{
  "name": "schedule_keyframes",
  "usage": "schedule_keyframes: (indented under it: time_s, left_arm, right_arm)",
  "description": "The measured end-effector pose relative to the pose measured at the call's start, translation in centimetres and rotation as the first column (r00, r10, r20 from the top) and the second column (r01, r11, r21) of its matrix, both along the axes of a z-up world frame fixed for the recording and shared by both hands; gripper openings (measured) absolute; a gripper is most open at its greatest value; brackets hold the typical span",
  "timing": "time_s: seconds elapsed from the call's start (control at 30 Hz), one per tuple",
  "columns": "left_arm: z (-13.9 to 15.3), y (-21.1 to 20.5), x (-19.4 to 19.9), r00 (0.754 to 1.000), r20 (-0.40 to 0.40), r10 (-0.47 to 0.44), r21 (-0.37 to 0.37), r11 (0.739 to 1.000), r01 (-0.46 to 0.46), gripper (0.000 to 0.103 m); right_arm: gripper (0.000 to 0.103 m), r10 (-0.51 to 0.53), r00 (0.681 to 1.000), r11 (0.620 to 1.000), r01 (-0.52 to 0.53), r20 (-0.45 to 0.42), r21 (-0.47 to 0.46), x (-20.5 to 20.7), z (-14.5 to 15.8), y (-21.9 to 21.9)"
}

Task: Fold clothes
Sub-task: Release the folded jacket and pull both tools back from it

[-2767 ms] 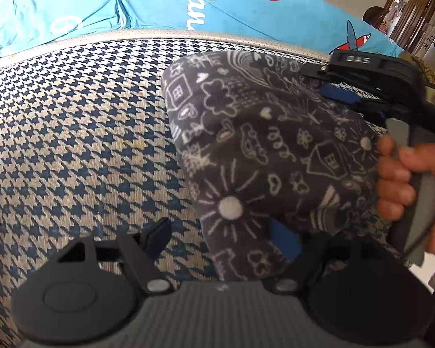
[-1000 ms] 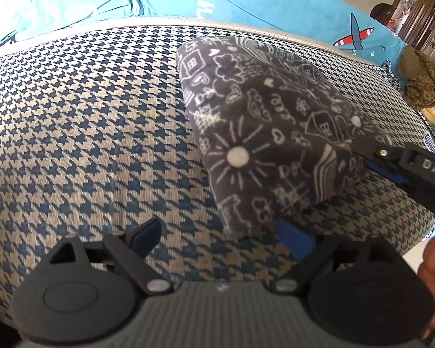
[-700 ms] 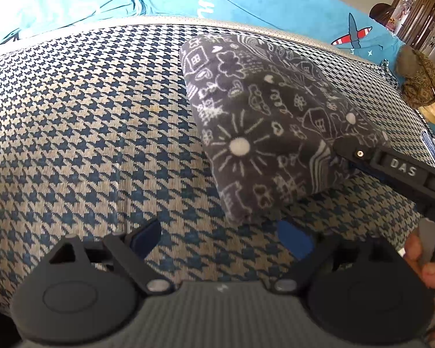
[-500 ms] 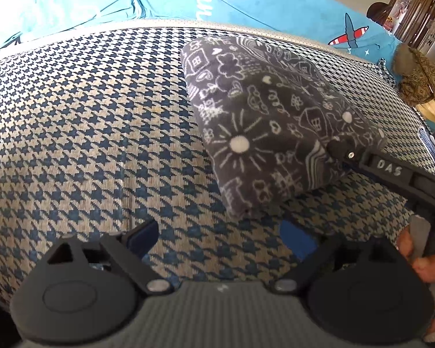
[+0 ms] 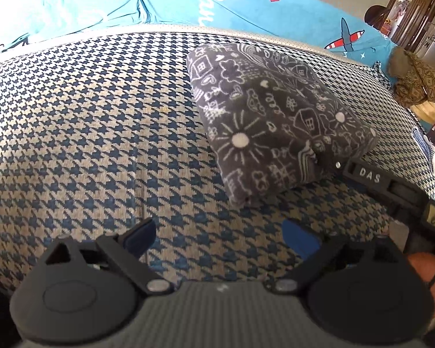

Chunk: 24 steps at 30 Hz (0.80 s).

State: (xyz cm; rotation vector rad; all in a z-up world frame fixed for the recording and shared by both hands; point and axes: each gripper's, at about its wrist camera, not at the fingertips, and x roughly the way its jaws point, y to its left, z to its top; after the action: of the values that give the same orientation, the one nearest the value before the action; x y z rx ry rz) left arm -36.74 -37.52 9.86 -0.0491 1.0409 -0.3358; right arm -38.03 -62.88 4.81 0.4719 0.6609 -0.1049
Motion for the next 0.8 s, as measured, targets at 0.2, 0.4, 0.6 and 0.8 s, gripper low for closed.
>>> schedule_keyframes:
  time_s: [0.2,0.4,0.6,0.8]
  left_arm:
    - [-0.4,0.0,-0.4,1.000,-0.008,0.000,0.005,1.000,0.000,0.099]
    - [-0.7,-0.1,-0.6,1.000,-0.018,-0.007,0.013,1.000,0.007,0.100]
    - [-1.2,-0.1,-0.5,1.000,-0.031,-0.003,0.019,1.000,0.004,0.101]
    - [-1.8,-0.2,-0.4,0.999,-0.049,0.002,0.028,1.000,0.000,0.103]
  right_arm:
    - [0.046,-0.052,0.998,0.999,0.052,-0.019,0.011,-2.3,-0.2,0.6]
    - [0.051,-0.075,0.996,0.997,0.076,-0.042,0.030,-3.1,-0.6,0.9]
    - [0.053,-0.099,0.993,0.995,0.101,-0.058,0.026,-3.6,-0.8,1.0]
    - [0.063,-0.090,0.994,0.996,0.091,-0.061,0.024,-3.7,-0.9,1.2]
